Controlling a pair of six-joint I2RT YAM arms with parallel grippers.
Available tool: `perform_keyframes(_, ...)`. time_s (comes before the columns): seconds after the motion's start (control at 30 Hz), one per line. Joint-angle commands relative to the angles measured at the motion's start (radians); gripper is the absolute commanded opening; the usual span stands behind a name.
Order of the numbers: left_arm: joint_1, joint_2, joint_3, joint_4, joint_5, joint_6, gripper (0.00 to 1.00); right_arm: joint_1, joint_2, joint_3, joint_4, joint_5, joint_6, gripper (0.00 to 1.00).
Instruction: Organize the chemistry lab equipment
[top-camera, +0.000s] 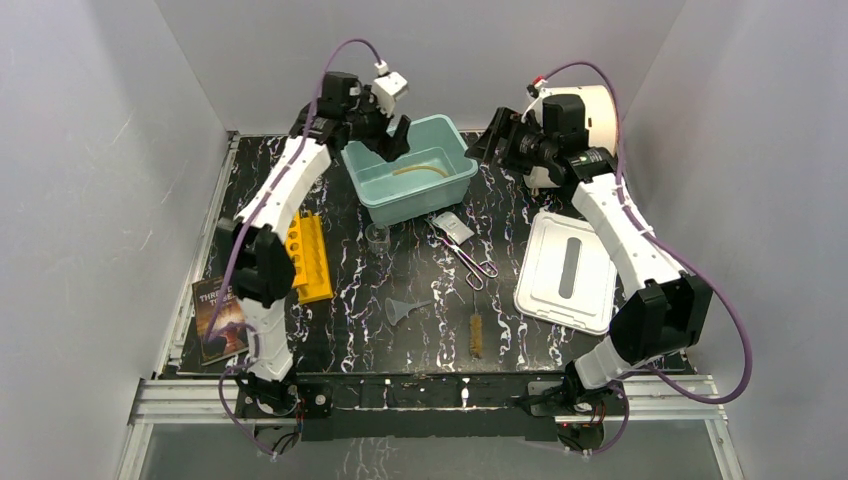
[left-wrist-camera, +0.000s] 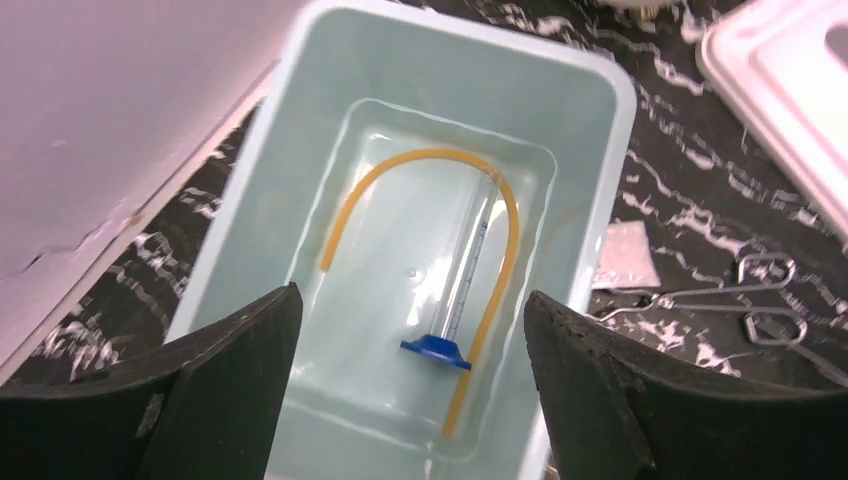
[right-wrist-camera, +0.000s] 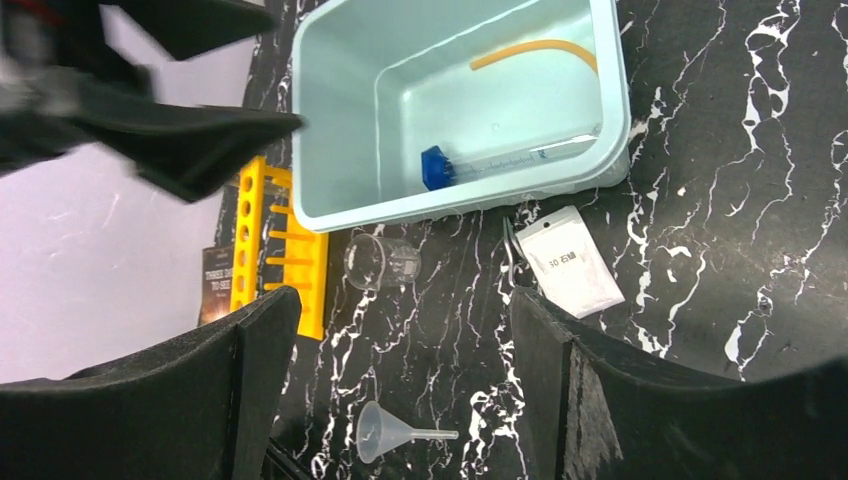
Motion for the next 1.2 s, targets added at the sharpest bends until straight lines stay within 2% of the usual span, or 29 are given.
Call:
perform_keyframes(0.0, 0.007, -0.256, -0.166, 0.216, -0.177, -0.271, 0.84, 0.045, -0.04, -0.031, 0.054, 0.072, -0.078, 0.86)
perform_keyframes(0.1, 0.015, -0.384, -0.288, 0.27, -0.25, -0.401, 0.86, 0.111, -0.036, -0.053, 0.06, 0.136, -0.116, 0.88)
perform_keyframes(0.23, 0.071, -0.527, -0.374, 0.254, -0.229, -0.573, 0.88, 0.258, -0.015, -0.078, 0.053, 0.277, -0.172, 0.89)
perform_keyframes(0.37, 0.074, -0.604, -0.39, 0.16, -0.375, -0.608, 0.9, 0.405, 0.017, -0.126, 0.073, 0.426, -0.213, 0.91)
perform_keyframes(0.57, 0.074, -0.674, -0.42, 0.089, -0.602, -0.614, 0.91, 0.582, 0.13, -0.137, 0.108, 0.571, -0.292, 0.94)
perform_keyframes(0.63, 0.074, -0.686, -0.416, 0.076, -0.668, -0.641, 0.91, 0.605, 0.176, -0.121, 0.116, 0.591, -0.293, 0.95)
perform_keyframes(0.8, 0.072, -0.685, -0.4, 0.061, -0.725, -0.663, 0.91, 0.636, 0.263, -0.105, 0.225, 0.625, -0.315, 0.96)
perform_keyframes(1.17, 0.063, -0.67, -0.379, 0.062, -0.717, -0.665, 0.92, 0.676, 0.435, -0.064, 0.397, 0.701, -0.374, 0.99)
